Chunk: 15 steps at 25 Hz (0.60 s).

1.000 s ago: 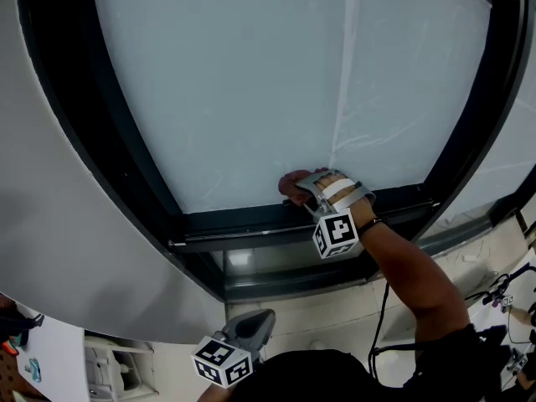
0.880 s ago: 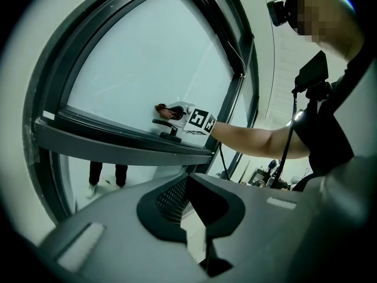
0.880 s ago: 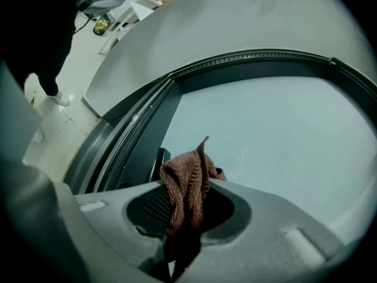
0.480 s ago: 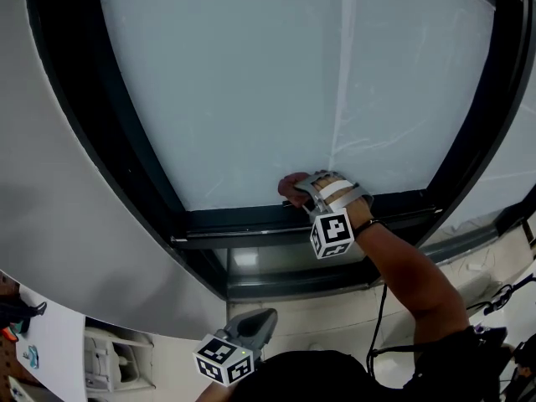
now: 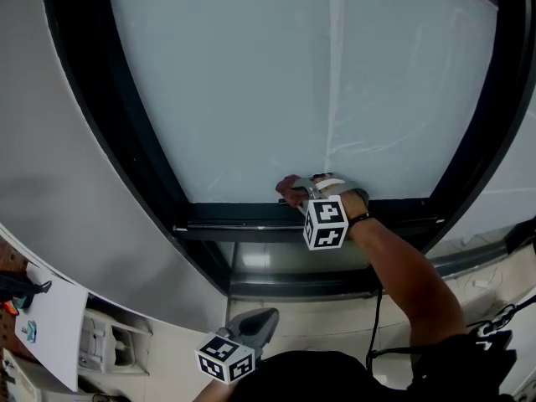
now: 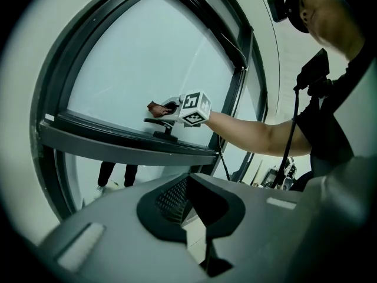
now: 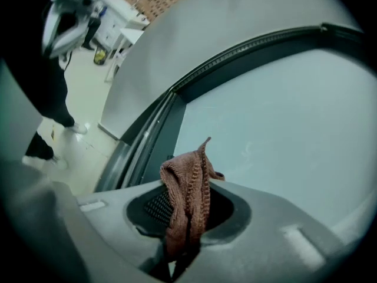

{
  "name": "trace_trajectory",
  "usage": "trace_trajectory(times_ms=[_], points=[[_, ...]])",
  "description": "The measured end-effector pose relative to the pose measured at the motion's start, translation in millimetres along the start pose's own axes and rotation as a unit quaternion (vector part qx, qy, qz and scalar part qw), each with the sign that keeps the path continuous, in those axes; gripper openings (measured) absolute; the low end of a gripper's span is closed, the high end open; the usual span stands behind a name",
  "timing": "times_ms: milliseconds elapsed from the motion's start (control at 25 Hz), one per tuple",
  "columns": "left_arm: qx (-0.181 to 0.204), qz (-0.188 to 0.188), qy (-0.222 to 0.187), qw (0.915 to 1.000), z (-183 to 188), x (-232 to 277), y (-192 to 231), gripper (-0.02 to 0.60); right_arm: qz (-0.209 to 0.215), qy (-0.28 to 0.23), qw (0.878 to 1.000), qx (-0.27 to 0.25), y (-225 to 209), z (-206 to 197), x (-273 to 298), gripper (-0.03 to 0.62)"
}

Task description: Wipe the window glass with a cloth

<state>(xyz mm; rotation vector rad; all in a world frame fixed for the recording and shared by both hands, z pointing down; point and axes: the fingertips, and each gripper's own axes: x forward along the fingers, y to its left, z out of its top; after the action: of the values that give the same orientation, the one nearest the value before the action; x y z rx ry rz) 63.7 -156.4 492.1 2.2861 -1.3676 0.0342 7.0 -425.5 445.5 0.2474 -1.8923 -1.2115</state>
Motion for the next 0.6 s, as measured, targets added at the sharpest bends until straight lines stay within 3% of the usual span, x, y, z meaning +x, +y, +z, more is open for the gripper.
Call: trace_trajectory(times_ms=[80, 200, 280, 320, 400, 520, 600], points=[[-0.002, 0.009, -0.006, 0.9999, -1, 3, -8, 0.017, 0.013, -0.032, 0.998, 0.050, 2, 6, -19, 0.074], [-0.005, 0.032, -0.016, 0.9994, -1, 5, -11, 0.017, -0.002, -0.097, 0.988, 0.124, 11, 19, -58, 0.074], [-0.008, 0.052, -0.024, 0.9983, -2, 4, -8, 0.017, 0.011, -0.153, 0.969, 0.196, 31, 29, -83, 0.075], [-0.010, 0.063, -0.027, 0.9976, -3, 3, -6, 0.017, 0.028, -0.184, 0.953, 0.241, 46, 33, -93, 0.075], [-0.018, 0.086, -0.032, 0.9956, -7, -2, -3, 0.017, 0.075, -0.244, 0.905, 0.340, 83, 41, -108, 0.075], [-0.029, 0.110, -0.024, 0.9932, -16, -13, 0, 0.017, 0.136, -0.298, 0.812, 0.484, 144, 42, -122, 0.075], [-0.033, 0.116, -0.007, 0.9927, -26, -17, 2, 0.017, 0.161, -0.298, 0.748, 0.571, 180, 41, -126, 0.075]])
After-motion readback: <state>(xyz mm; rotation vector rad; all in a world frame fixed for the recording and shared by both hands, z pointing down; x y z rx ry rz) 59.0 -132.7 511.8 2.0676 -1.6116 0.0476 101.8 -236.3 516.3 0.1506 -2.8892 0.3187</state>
